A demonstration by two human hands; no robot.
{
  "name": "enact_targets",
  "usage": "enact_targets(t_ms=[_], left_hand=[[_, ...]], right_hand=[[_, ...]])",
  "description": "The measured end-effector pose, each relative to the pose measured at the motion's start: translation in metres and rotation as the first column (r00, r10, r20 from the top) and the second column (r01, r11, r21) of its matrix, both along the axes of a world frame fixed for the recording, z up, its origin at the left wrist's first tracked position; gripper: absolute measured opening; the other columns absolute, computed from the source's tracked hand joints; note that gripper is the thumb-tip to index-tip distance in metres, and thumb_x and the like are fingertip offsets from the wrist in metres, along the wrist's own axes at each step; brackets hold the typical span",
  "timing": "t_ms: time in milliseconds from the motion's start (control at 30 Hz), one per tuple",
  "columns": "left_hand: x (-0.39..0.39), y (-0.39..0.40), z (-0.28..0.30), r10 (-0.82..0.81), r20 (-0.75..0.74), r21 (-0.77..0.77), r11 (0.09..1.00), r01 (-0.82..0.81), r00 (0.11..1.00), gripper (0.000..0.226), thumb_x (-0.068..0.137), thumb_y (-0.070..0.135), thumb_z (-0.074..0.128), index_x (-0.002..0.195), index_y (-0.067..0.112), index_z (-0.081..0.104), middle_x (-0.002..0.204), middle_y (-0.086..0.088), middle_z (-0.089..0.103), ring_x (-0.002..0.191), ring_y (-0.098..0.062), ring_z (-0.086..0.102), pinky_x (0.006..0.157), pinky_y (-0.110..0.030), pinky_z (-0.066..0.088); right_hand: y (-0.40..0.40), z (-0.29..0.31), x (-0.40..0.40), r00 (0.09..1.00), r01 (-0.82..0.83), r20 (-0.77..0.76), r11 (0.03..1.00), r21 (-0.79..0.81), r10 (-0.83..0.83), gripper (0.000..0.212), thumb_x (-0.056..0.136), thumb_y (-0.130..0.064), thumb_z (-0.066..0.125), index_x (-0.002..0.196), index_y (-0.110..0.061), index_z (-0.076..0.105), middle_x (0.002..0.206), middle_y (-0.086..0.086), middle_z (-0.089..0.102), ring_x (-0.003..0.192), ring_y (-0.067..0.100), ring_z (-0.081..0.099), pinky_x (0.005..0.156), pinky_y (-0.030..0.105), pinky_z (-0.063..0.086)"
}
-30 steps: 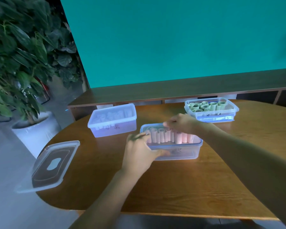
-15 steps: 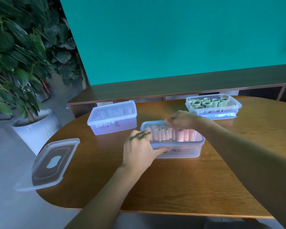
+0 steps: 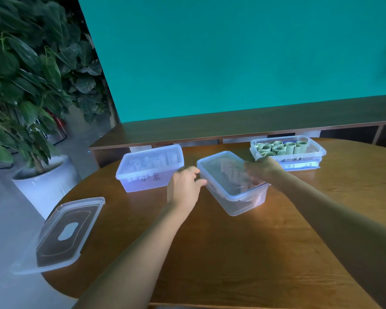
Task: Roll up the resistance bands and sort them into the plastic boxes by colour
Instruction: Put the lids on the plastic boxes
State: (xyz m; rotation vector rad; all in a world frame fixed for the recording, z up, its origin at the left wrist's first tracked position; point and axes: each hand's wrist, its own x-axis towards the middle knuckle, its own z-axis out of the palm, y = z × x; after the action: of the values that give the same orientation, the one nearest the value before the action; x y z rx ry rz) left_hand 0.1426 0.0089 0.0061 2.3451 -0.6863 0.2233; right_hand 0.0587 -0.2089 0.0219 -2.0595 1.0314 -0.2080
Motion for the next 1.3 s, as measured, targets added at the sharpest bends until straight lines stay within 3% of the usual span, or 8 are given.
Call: enact_targets(t_ms=[67, 167, 333, 467, 600, 700, 867, 1300], left_hand=[[0.005, -0.003, -0.001, 0.020, -0.128, -0.101, 0.994, -0.033, 0.992, 0.010, 0.090, 0.021, 0.073, 0.100, 0.021, 0.074, 0.093, 0.008, 0.071, 0.085, -0.013, 0.067, 0.073, -0.024, 0.046], [0.010, -0.001, -0.004, 0.009, -0.223, -0.204, 0.977, -0.055, 0.975, 0.024, 0.094, 0.006, 0.058, 0.084, 0.021, 0.074, 0.077, 0.009, 0.073, 0.073, -0.007, 0.069, 0.064, -0.020, 0.047], [0.006, 0.022, -0.005, 0.013, -0.199, -0.217, 0.975, -0.057, 0.980, 0.035, 0.093, -0.002, 0.050, 0.105, 0.018, 0.076, 0.082, 0.018, 0.065, 0.084, -0.006, 0.062, 0.060, 0.000, 0.038], [0.012, 0.034, -0.007, 0.018, -0.203, -0.214, 0.975, -0.062, 0.979, 0.029, 0.098, 0.010, 0.051, 0.109, 0.020, 0.075, 0.099, 0.007, 0.073, 0.091, -0.014, 0.067, 0.074, -0.017, 0.047], [0.008, 0.035, -0.006, -0.017, -0.189, -0.211, 0.977, -0.024, 0.982, 0.033, 0.100, 0.037, 0.053, 0.081, 0.014, 0.068, 0.081, 0.003, 0.070, 0.083, -0.019, 0.063, 0.072, -0.027, 0.047], [0.006, 0.034, -0.010, -0.052, -0.184, -0.246, 0.969, 0.005, 0.982, 0.033, 0.091, 0.045, 0.067, 0.106, 0.017, 0.077, 0.097, 0.008, 0.076, 0.094, -0.008, 0.068, 0.088, -0.029, 0.054], [0.006, 0.036, -0.008, -0.057, -0.206, -0.263, 0.965, 0.001, 0.977, 0.036, 0.088, 0.045, 0.071, 0.113, 0.020, 0.077, 0.101, 0.010, 0.076, 0.095, -0.004, 0.068, 0.088, -0.023, 0.053], [0.015, 0.028, -0.002, -0.020, -0.244, -0.200, 0.979, -0.030, 0.970, 0.045, 0.092, 0.040, 0.068, 0.130, 0.016, 0.064, 0.120, 0.007, 0.064, 0.104, -0.010, 0.057, 0.083, -0.022, 0.040]], right_hand=[[0.000, -0.004, 0.000, 0.996, 0.037, 0.076, 0.989, 0.145, -0.049, 0.012, 0.081, -0.023, 0.059, 0.079, -0.011, 0.062, 0.064, 0.004, 0.057, 0.054, 0.020, 0.051, 0.051, 0.022, 0.040], [0.006, -0.010, 0.003, 0.973, 0.024, 0.214, 0.956, 0.294, -0.090, 0.016, 0.084, -0.019, 0.069, 0.087, -0.004, 0.065, 0.067, 0.009, 0.058, 0.053, 0.022, 0.055, 0.052, 0.027, 0.050], [0.029, -0.012, 0.018, 0.961, 0.042, 0.252, 0.959, 0.281, -0.116, 0.025, 0.087, -0.026, 0.072, 0.090, -0.001, 0.067, 0.079, 0.015, 0.070, 0.061, 0.027, 0.069, 0.055, 0.031, 0.061], [0.041, -0.012, 0.026, 0.957, 0.058, 0.265, 0.976, 0.209, -0.114, 0.029, 0.087, -0.031, 0.071, 0.087, -0.002, 0.069, 0.075, 0.013, 0.072, 0.055, 0.023, 0.070, 0.048, 0.027, 0.059], [0.048, -0.010, 0.030, 0.959, 0.052, 0.266, 0.984, 0.169, -0.097, 0.032, 0.091, -0.032, 0.065, 0.084, -0.001, 0.068, 0.078, 0.014, 0.072, 0.063, 0.027, 0.071, 0.062, 0.033, 0.062], [0.051, -0.010, 0.031, 0.974, 0.042, 0.215, 0.994, 0.105, -0.064, 0.035, 0.095, -0.032, 0.058, 0.079, -0.001, 0.063, 0.068, 0.010, 0.063, 0.058, 0.023, 0.058, 0.055, 0.028, 0.047], [0.052, -0.007, 0.032, 0.983, 0.011, 0.183, 0.997, 0.079, -0.025, 0.031, 0.099, -0.028, 0.050, 0.081, -0.004, 0.056, 0.069, 0.006, 0.051, 0.060, 0.020, 0.044, 0.055, 0.029, 0.036], [0.036, -0.035, 0.021, 0.927, -0.019, 0.371, 0.980, 0.197, -0.057, 0.049, 0.084, -0.049, 0.077, 0.066, -0.005, 0.066, 0.062, 0.009, 0.066, 0.059, 0.022, 0.063, 0.079, 0.039, 0.061]])
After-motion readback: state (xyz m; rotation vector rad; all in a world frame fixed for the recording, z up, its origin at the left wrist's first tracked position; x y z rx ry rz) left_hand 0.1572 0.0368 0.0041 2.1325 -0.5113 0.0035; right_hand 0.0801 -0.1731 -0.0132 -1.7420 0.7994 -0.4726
